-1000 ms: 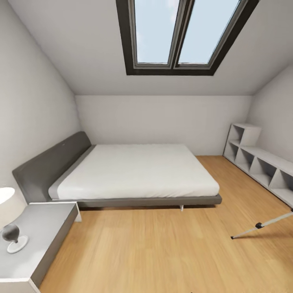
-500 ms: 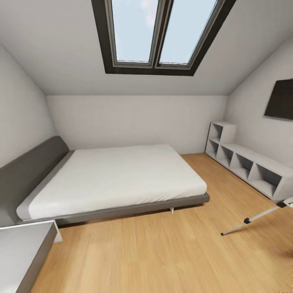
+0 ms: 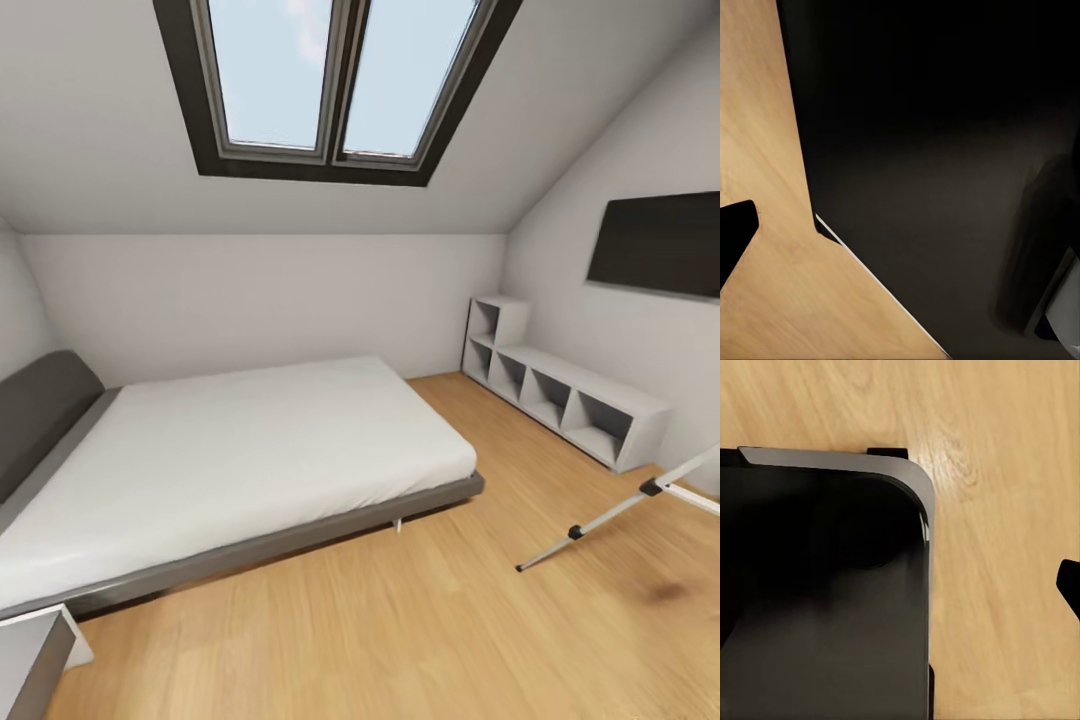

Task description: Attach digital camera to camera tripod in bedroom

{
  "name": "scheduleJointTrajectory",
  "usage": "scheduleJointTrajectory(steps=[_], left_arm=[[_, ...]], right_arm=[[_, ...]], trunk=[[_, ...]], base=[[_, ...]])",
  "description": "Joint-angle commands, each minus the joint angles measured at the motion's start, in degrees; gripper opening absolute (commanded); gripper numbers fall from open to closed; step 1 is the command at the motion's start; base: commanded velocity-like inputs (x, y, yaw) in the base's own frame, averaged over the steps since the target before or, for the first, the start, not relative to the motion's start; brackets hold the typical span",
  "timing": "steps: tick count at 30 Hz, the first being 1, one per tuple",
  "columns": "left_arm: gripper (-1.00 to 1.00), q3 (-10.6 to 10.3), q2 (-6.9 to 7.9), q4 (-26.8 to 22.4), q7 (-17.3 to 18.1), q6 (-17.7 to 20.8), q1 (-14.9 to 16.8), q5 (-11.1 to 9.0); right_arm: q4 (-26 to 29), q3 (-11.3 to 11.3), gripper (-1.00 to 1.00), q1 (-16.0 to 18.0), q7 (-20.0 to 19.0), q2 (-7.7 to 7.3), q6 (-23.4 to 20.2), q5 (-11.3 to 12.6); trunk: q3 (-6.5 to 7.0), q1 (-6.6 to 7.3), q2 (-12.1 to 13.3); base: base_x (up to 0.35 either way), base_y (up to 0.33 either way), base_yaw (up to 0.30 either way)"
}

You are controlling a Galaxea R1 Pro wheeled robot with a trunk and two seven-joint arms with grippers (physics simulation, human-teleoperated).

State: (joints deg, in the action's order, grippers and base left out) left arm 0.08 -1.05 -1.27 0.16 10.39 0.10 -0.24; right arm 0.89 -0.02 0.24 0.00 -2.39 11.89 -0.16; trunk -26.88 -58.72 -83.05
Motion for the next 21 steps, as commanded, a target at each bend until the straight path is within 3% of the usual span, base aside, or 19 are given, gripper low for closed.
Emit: scheduleJointTrajectory(steps=[1,21], left_arm=[[1.0,0.0,0.0,-0.1,0.0,0.3,0.0,0.0],[1.0,0.0,-0.01,-0.1,0.0,0.3,0.0,0.0]], right_arm=[[0.0,0.0,1.0,0.0,0.0,0.0,0.2,0.0],[0.0,0.0,1.0,0.0,0.0,0.01,0.2,0.0]], trunk=[[-0.05,-0.01,0.0],[-0.05,-0.01,0.0]], base=[[0.092,0.045,-0.3],[0.011,0.005,-0.3]])
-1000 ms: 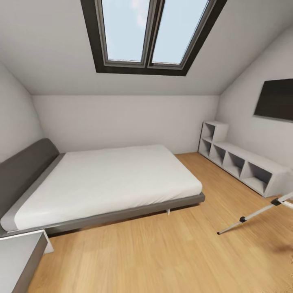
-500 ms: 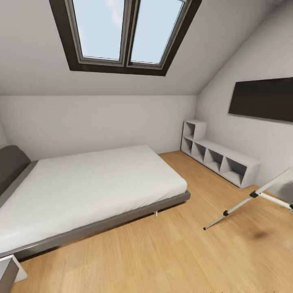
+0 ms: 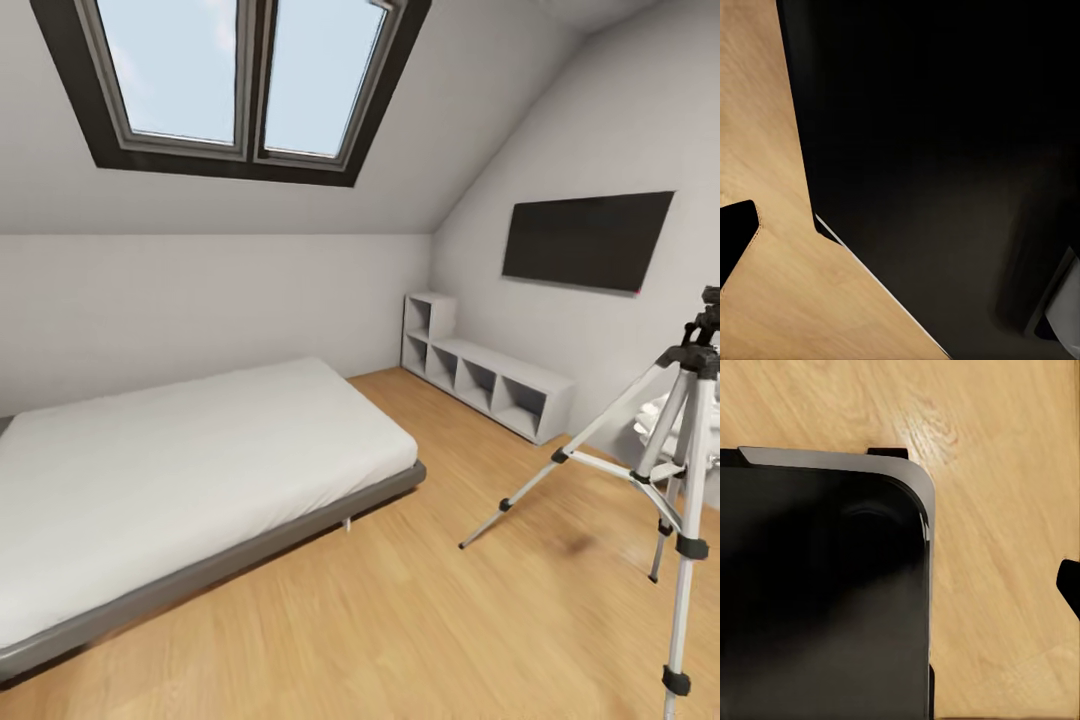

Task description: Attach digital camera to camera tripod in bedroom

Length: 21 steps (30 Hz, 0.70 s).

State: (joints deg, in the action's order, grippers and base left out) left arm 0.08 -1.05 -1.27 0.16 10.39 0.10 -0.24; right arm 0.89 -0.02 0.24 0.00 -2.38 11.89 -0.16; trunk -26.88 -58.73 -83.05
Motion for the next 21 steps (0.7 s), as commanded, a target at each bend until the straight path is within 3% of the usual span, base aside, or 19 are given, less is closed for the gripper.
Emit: scheduleJointTrajectory(steps=[1,16,21], left_arm=[[1.0,0.0,0.0,-0.1,0.0,0.3,0.0,0.0],[1.0,0.0,0.0,-0.1,0.0,0.3,0.0,0.0],[1.0,0.0,0.22,-0.1,0.0,0.3,0.0,0.0]], right_arm=[[0.0,0.0,1.0,0.0,0.0,0.0,0.2,0.0],[0.0,0.0,1.0,0.0,0.0,0.0,0.2,0.0],[0.0,0.0,1.0,0.0,0.0,0.0,0.2,0.0]], trunk=[[-0.05,0.0,0.0],[-0.05,0.0,0.0],[-0.05,0.0,0.0]], base=[[0.0,0.0,-0.3],[0.004,0.002,-0.3],[0.178,0.129,-0.3]])
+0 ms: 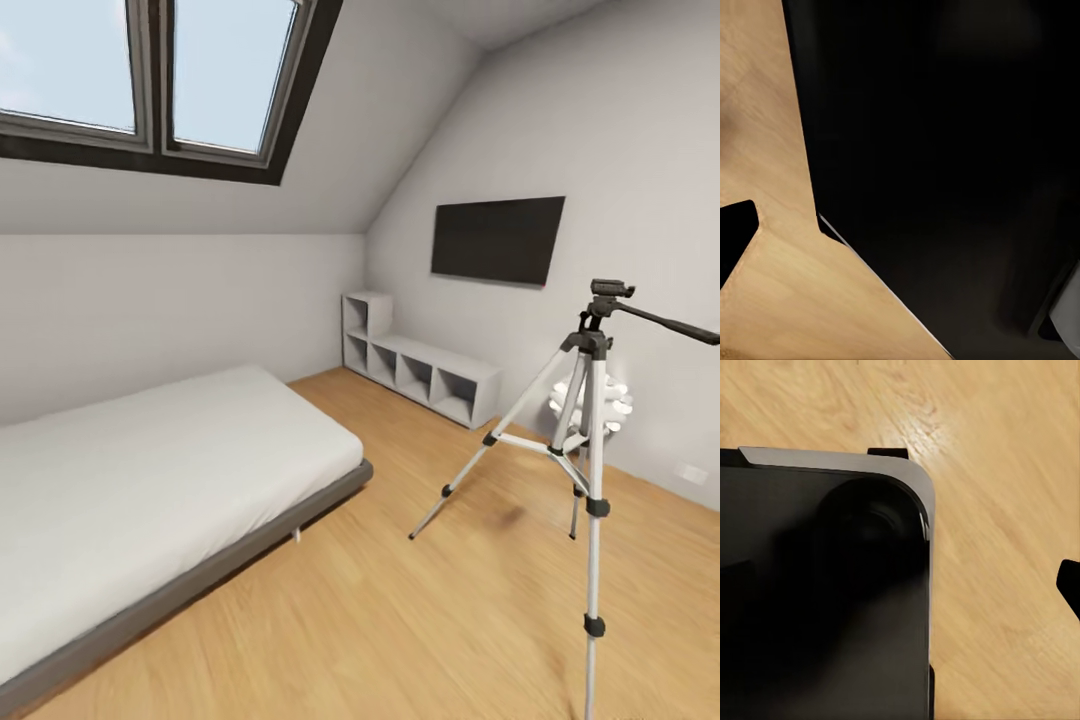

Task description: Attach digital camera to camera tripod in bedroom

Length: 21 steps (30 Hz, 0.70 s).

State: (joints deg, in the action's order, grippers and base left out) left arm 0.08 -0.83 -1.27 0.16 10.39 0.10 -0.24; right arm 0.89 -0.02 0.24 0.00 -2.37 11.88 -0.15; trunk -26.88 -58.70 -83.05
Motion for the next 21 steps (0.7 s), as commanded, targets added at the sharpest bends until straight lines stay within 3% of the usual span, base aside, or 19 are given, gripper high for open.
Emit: scheduleJointTrajectory(steps=[1,11,21], left_arm=[[1.0,0.0,0.01,-0.1,0.0,0.3,0.0,0.0],[1.0,0.0,-0.12,-0.1,0.0,0.3,0.0,0.0],[1.0,-0.1,-0.13,-0.1,0.0,0.3,0.0,0.0]], right_arm=[[0.0,0.0,1.0,0.0,0.0,0.0,0.2,0.0],[0.0,0.0,1.0,0.0,0.0,-0.03,0.2,0.0],[0.0,0.0,1.0,0.0,0.0,-0.01,0.2,0.0]], trunk=[[-0.05,-0.02,0.0],[-0.05,-0.02,0.0],[-0.05,-0.02,0.0]], base=[[0.237,0.174,-0.3],[0.066,0.047,-0.268],[0.004,0.003,-0.05]])
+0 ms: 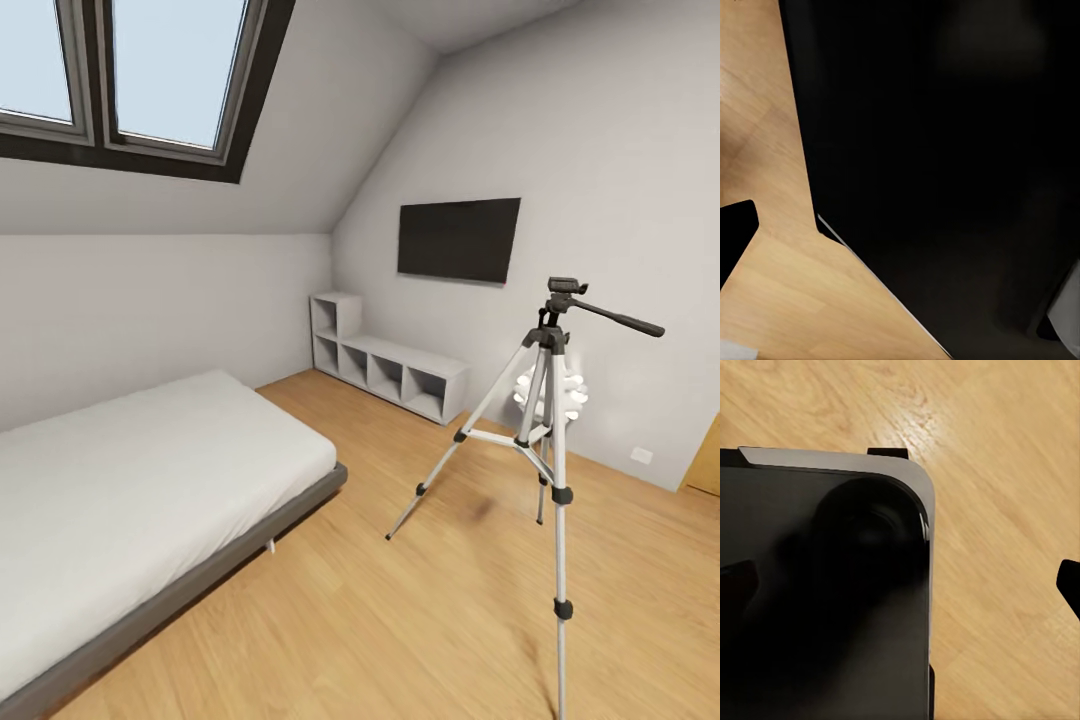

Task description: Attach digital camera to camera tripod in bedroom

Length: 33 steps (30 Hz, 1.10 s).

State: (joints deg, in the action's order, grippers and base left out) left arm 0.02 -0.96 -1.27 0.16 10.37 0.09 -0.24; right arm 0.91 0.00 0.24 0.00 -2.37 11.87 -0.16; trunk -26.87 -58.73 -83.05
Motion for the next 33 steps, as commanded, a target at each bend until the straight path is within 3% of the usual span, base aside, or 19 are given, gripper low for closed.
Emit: scheduleJointTrajectory(steps=[1,7,11,12,14,18,23,29,31,32,33], left_arm=[[1.0,0.0,0.0,-0.1,0.0,0.3,0.0,0.0],[1.0,0.1,0.14,-0.2,0.0,0.3,0.0,0.0],[1.0,0.2,1.09,-2.3,-0.1,0.4,0.0,0.0],[1.0,0.2,2.96,-9.8,-0.2,1.1,0.0,0.0],[1.0,0.2,3.76,-13.7,-0.3,1.8,0.0,0.0],[1.0,0.3,4.66,-21.2,-0.3,4.9,0.0,0.0],[1.0,0.3,5.11,-33.1,-0.3,13.4,0.0,0.0],[1.0,0.3,4.81,-50.9,-0.2,24.2,0.1,-0.1],[1.0,0.3,3.83,-58.8,-0.1,29.4,0.3,-0.1],[1.0,0.3,2.09,-67.7,0.0,35.5,1.2,-0.1],[1.0,0.3,1.83,-69.3,0.1,36.7,1.6,-0.1]], right_arm=[[0.0,0.0,1.0,0.0,0.0,0.0,0.2,0.0],[0.0,-0.1,1.0,0.0,0.0,-0.01,0.2,-0.1],[0.5,-0.3,1.0,0.0,0.2,-0.06,0.1,-0.2],[4.8,-0.4,1.0,0.0,0.4,-0.26,0.0,-0.5],[7.5,-0.4,1.0,0.0,0.8,-0.41,0.0,-0.6],[13.9,-0.4,1.0,0.0,2.0,-0.58,-0.1,-0.6],[25.4,-0.3,1.0,0.0,3.6,-0.67,-0.6,-0.6],[39.6,-0.2,1.0,0.4,4.2,-0.7,-2.0,-0.6],[46.1,-0.2,1.0,1.5,4.2,-0.66,-5.1,-0.5],[52.8,-0.1,1.0,4.4,4.0,-0.63,-10.7,-0.4],[53.7,-0.1,1.0,5.3,4.0,-0.61,-11.9,-0.4]], trunk=[[-0.06,0.0,0.0],[-0.06,0.0,0.0],[-0.06,0.0,0.0],[-0.06,0.0,0.0],[-0.06,0.0,0.0],[-0.06,0.0,0.0],[-0.06,0.0,0.0],[-0.06,0.0,0.0],[-0.06,0.0,0.0],[-0.06,0.0,0.0],[-0.06,0.0,0.0]], base=[[0.0,0.0,-0.005],[0.0,0.0,-0.001],[0.0,0.0,0.0],[0.0,0.0,0.0],[0.0,0.0,0.0],[0.0,0.0,0.0],[0.0,0.0,0.0],[0.0,0.0,0.0],[0.0,0.0,0.0],[0.0,0.0,0.0],[0.0,0.0,0.0]])
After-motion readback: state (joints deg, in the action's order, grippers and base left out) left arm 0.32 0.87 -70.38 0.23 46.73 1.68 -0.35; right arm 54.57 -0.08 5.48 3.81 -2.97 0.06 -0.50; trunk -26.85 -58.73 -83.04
